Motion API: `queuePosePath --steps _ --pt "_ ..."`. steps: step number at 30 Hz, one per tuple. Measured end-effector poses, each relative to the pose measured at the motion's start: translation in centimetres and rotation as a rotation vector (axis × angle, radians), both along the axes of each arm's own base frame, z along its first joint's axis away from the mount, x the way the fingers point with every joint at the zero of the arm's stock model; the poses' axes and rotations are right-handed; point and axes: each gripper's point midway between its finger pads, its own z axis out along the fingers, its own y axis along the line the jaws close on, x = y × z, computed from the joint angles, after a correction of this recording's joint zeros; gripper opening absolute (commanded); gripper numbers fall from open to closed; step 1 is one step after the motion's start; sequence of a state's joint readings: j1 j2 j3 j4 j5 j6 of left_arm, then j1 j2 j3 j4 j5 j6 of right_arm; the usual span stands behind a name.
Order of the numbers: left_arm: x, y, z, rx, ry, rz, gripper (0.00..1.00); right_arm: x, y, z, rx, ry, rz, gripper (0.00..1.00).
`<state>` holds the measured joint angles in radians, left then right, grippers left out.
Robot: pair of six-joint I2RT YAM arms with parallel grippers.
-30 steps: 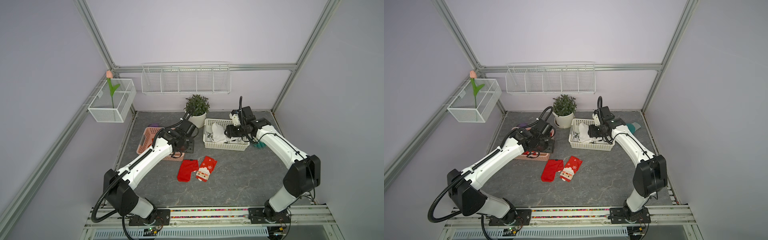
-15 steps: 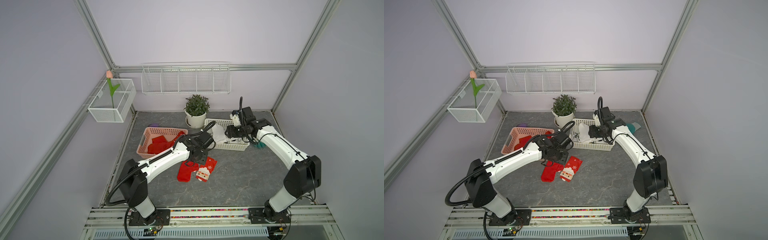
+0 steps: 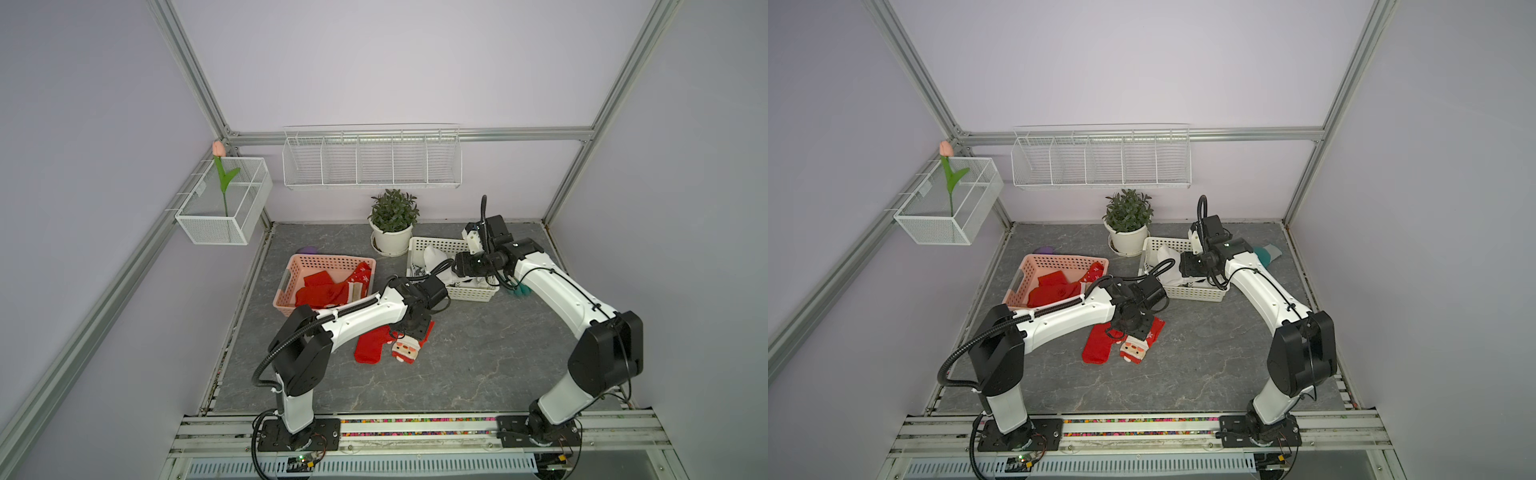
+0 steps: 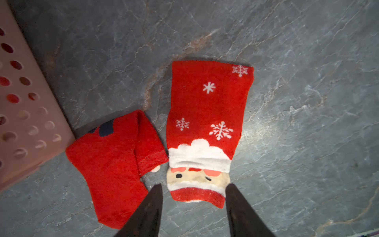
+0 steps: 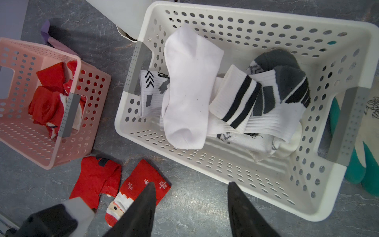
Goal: Sort the socks into the basket by color
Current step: Pick up the sock at the center of the board.
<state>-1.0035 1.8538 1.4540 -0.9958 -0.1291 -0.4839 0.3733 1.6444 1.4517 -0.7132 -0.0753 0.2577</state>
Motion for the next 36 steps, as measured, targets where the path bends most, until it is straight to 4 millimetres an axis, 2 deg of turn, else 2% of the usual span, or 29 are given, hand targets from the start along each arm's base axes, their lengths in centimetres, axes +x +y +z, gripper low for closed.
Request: queuePosePath --steps 10,22,29,36 --pt "-1.3 -1.7 -1.6 0.026 0.04 -0.054 0.52 0.1 -0.4 0.0 0.0 0.001 -0.01 0.59" --pt "-2.1 -2.3 -2.4 0.016 0.089 -0.07 0.52 0.2 -0.8 0.0 0.0 0.0 -0.019 0.59" --pt "-2.4 -2.1 -3.0 0.02 0.108 -0.074 0.53 0.2 -0.8 0.0 0.0 0.0 -0.02 0.59" --pt "-3.2 -1.4 -5.4 0.068 0.158 -0.074 0.53 0.3 -0.8 0.0 0.001 -0.001 -0.02 0.59"
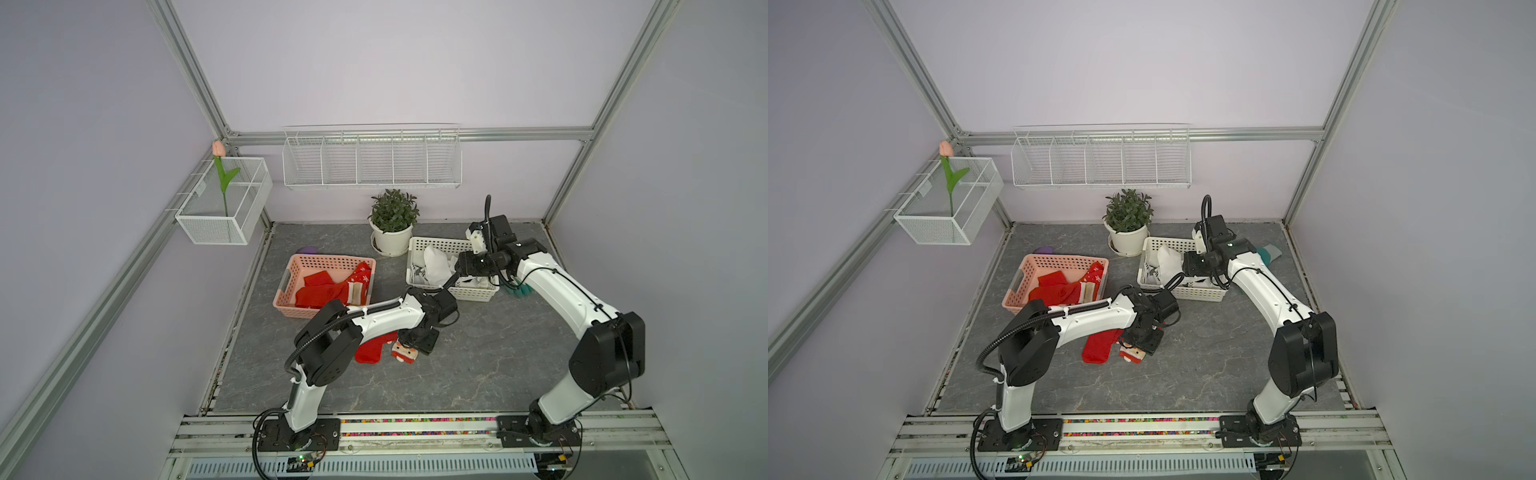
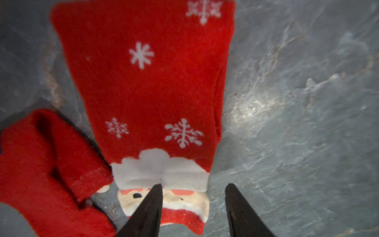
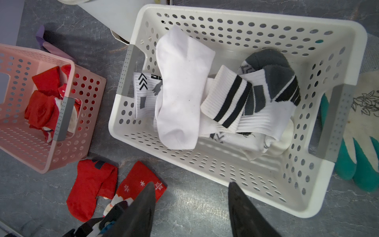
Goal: Sort the socks into the basket by color
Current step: Pick up the sock at the center of the board.
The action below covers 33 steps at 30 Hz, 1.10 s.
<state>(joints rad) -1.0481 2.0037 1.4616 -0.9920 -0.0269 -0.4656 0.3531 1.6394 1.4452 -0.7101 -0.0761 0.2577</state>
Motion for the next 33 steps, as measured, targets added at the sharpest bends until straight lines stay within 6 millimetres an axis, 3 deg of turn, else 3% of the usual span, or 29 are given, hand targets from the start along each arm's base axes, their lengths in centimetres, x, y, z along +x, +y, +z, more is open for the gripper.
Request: queuePosePath --steps 10,19,29,33 --pt "-0.41 0.06 -0.72 -0.004 0.021 0.0 0.49 0.19 0.14 0.18 0.007 -0.01 0.002 0.59" --pt "-0.43 0.13 -0.86 -0.006 0.026 0.0 0.33 0.19 0.13 0.33 0.008 -0.014 0.002 0.59" --pt "-0.38 0.02 -0.8 -0.013 0.026 0.007 0.03 0.11 0.1 0.75 0.012 -0.024 0.002 0.59" --pt "-0.37 0.03 -0.8 -0.015 0.024 0.008 0.0 0.13 0.06 0.77 0.012 -0.024 0.001 0.59"
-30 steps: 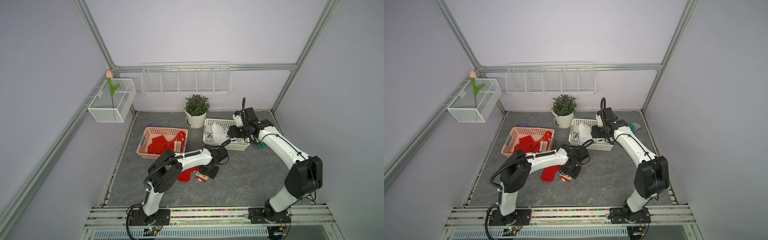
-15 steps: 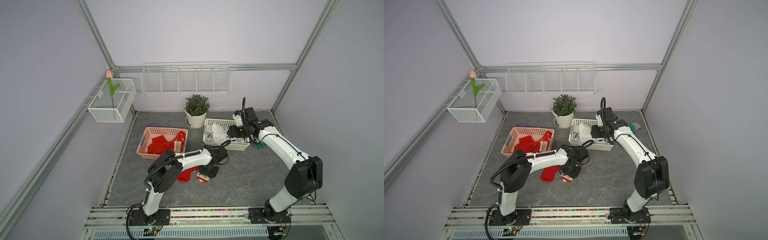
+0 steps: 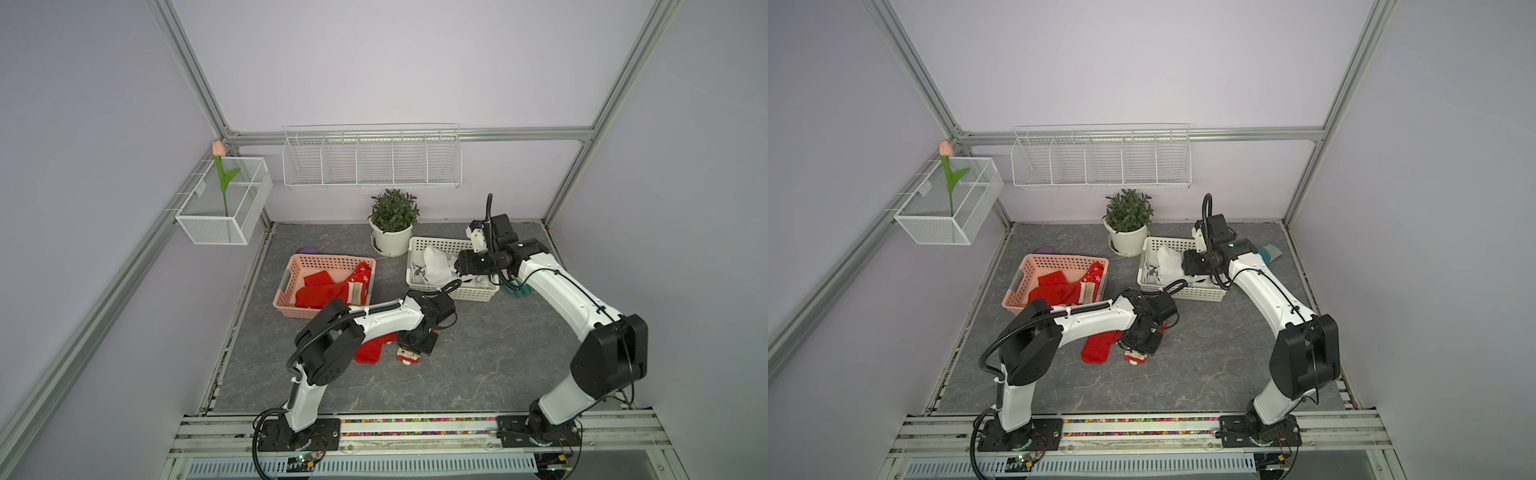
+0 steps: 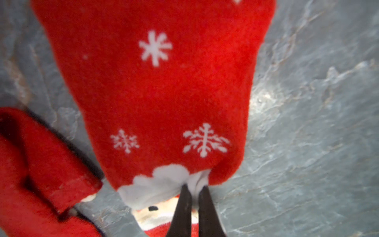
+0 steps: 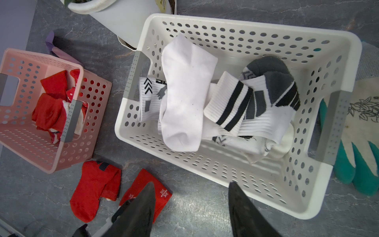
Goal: Sort the socks into the basket by color
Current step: Pick up the sock at the center of the board.
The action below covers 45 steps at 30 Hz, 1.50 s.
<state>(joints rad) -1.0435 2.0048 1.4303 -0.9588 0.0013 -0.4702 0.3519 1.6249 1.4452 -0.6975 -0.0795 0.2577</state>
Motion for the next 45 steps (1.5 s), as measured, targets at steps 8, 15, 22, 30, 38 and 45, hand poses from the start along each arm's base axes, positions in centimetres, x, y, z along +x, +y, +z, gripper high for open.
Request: queuePosePath --steps 8,15,22,30,38,45 --pt "0.0 0.0 0.9 -0.025 -0.014 0.022 0.0 0.1 -0.2 0.0 0.0 0.0 -0.006 0.59" --pt "0.7 -0.3 5.3 -0.109 -0.089 0.044 0.0 0.1 -0.2 0.0 0.0 0.0 -0.006 0.59" --pt "1.8 0.3 8.7 -0.124 -0.18 0.065 0.0 0.2 -0.4 0.0 0.0 -0.001 -0.011 0.59" --pt "3.9 1.9 10.4 -0.094 -0.26 0.116 0.0 0.3 -0.3 0.1 0.006 -0.005 -0.008 0.59" --pt "6.7 3.9 12.5 -0.085 -0.325 0.193 0.0 0.3 -0.3 0.1 0.007 -0.006 -0.008 0.59" --pt "9.4 5.2 16.7 -0.126 -0.42 0.254 0.0 0.2 -0.1 0.1 0.015 -0.003 -0.002 0.59"
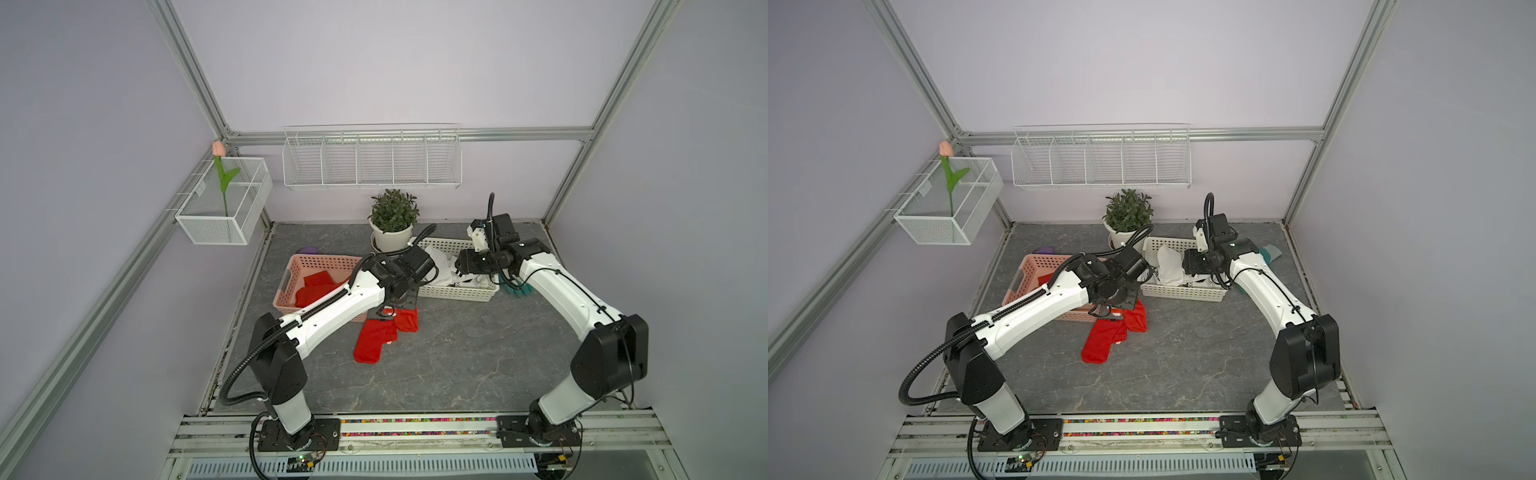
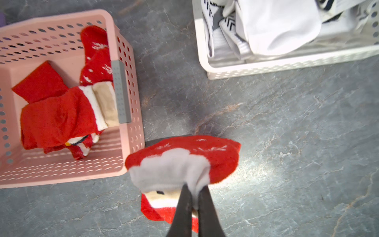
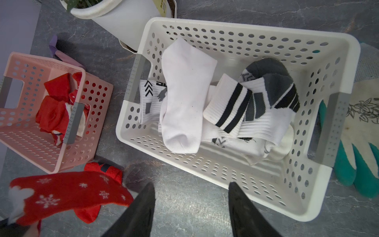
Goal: Sort the socks into the basket by color
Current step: Pick up the sock at the center of the board, then place the sock in the bin.
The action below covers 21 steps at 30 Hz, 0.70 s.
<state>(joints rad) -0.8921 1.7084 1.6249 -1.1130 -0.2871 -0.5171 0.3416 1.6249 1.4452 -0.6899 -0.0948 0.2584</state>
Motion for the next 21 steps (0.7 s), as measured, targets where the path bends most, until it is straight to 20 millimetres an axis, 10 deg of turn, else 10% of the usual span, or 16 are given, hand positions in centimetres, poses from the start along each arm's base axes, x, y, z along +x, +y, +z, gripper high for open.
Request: queuePosePath --steps 21 --pt "6.6 9.6 6.7 -0.031 -0.151 0.22 0.0 -0.1 0.1 0.0 0.006 0.002 0.004 0.6"
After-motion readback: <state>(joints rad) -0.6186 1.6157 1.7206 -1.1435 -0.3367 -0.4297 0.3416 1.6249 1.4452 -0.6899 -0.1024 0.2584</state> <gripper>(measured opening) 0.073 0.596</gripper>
